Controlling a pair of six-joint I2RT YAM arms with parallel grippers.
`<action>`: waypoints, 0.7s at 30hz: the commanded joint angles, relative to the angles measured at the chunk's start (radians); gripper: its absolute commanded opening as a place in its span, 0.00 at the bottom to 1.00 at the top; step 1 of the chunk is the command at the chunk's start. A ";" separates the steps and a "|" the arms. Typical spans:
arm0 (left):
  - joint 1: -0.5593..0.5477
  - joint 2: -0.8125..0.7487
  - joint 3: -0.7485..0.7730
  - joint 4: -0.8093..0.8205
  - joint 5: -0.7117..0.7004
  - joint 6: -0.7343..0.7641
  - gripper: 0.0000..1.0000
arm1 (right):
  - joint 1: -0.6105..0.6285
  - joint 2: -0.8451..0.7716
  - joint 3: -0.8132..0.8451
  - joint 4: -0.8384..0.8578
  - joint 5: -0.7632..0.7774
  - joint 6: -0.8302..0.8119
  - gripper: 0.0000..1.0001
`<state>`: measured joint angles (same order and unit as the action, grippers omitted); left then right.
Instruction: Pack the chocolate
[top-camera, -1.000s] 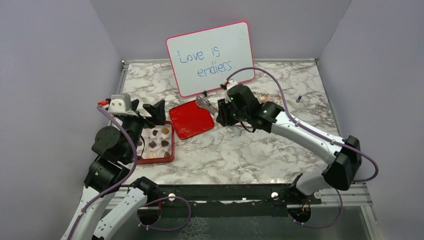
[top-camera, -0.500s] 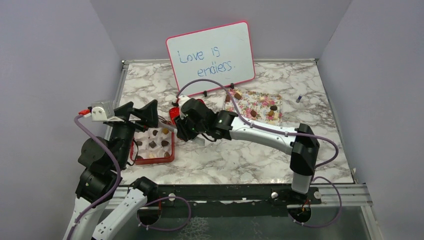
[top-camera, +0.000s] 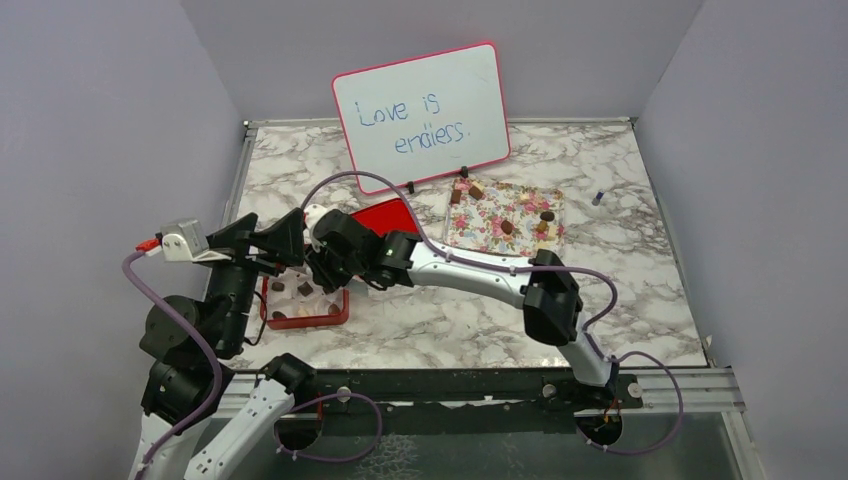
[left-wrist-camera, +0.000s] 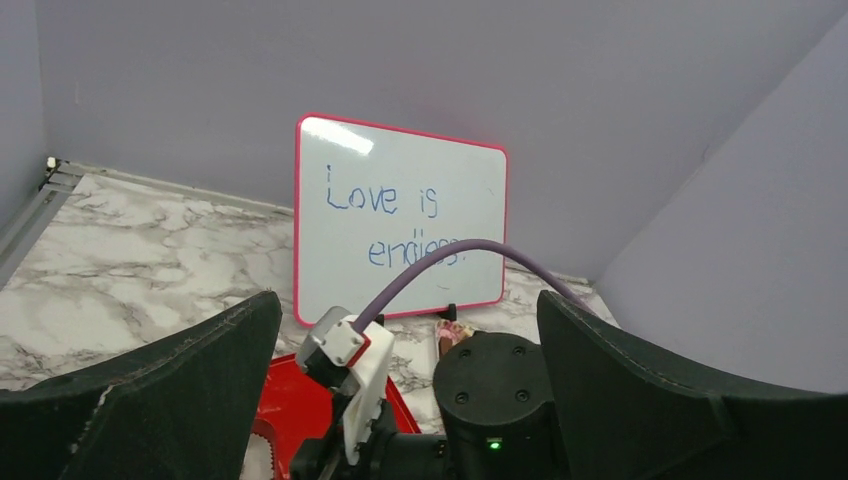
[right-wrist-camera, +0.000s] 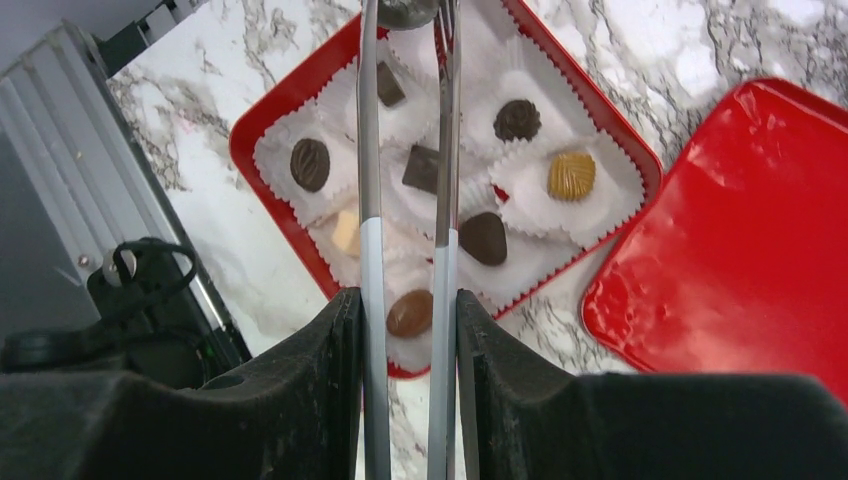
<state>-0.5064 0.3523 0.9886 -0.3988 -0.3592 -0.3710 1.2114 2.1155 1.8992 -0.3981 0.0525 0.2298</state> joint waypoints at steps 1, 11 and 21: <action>-0.006 -0.025 -0.002 -0.004 -0.052 -0.004 0.99 | 0.023 0.109 0.165 -0.060 0.079 -0.031 0.36; -0.037 -0.045 -0.004 -0.008 -0.084 0.040 0.99 | 0.034 0.184 0.220 -0.085 0.191 -0.060 0.36; -0.052 -0.041 -0.023 -0.004 -0.093 0.053 0.99 | 0.036 0.203 0.225 -0.081 0.198 -0.067 0.39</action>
<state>-0.5522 0.3187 0.9791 -0.4007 -0.4202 -0.3420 1.2407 2.3032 2.1094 -0.4984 0.1970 0.1799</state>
